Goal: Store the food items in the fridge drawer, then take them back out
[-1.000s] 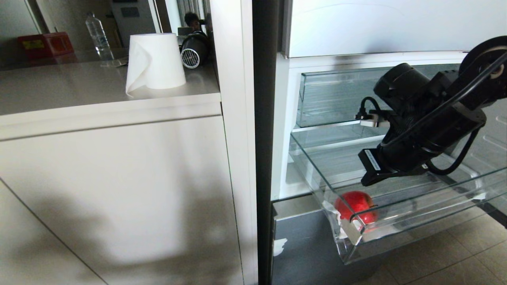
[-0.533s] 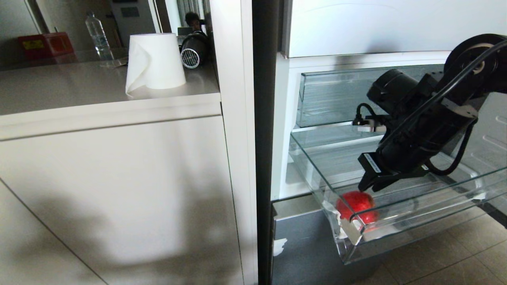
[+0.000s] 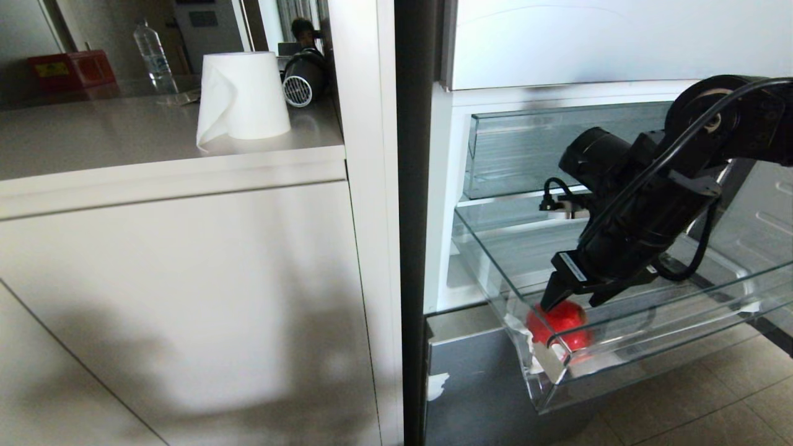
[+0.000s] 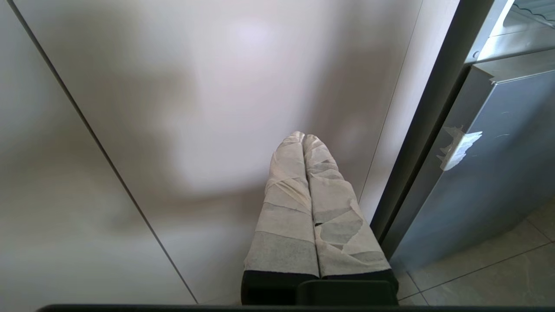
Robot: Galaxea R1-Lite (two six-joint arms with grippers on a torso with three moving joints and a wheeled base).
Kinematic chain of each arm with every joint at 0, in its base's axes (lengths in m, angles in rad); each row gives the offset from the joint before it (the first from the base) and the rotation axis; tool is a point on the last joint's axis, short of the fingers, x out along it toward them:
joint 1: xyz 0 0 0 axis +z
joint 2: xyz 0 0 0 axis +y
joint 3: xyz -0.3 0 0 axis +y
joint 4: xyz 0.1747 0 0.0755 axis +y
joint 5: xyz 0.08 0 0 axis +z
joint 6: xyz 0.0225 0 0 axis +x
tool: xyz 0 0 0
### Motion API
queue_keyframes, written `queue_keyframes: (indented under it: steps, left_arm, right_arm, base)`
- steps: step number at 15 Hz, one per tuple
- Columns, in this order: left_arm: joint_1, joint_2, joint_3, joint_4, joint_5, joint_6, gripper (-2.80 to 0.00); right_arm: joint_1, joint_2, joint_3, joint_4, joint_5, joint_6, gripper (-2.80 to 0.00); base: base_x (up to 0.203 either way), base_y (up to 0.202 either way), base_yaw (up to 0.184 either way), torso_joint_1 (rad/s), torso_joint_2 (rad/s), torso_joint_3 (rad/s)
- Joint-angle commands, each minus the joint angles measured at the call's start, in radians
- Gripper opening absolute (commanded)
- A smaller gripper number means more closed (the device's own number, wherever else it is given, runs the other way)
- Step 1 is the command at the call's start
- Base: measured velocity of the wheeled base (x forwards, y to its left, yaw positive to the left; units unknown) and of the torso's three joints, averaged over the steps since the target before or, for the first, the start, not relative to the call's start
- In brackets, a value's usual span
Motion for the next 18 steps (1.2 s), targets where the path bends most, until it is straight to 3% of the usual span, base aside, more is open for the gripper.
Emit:
queue_keyframes:
  steps: [1, 6, 18]
  left_arm:
    - [0.0, 0.0, 0.0, 0.0, 0.001, 0.0, -2.8]
    - [0.0, 0.0, 0.0, 0.0, 0.001, -0.001, -2.8]
    - [0.0, 0.0, 0.0, 0.0, 0.0, 0.0, -2.8]
  right_arm:
    - [-0.001, 0.027, 0.0, 0.006, 0.001, -0.003, 0.0]
    - [-0.004, 0.06, -0.003, 0.009, -0.001, -0.054, 0.0]
    - [-0.004, 0.037, -0.003, 0.113, -0.004, -0.06, 0.0]
  base:
    - [0.0, 0.0, 0.0, 0.0, 0.0, 0.0]
    - [0.0, 0.0, 0.0, 0.0, 0.0, 0.0]
    - [0.0, 0.0, 0.0, 0.0, 0.0, 0.0]
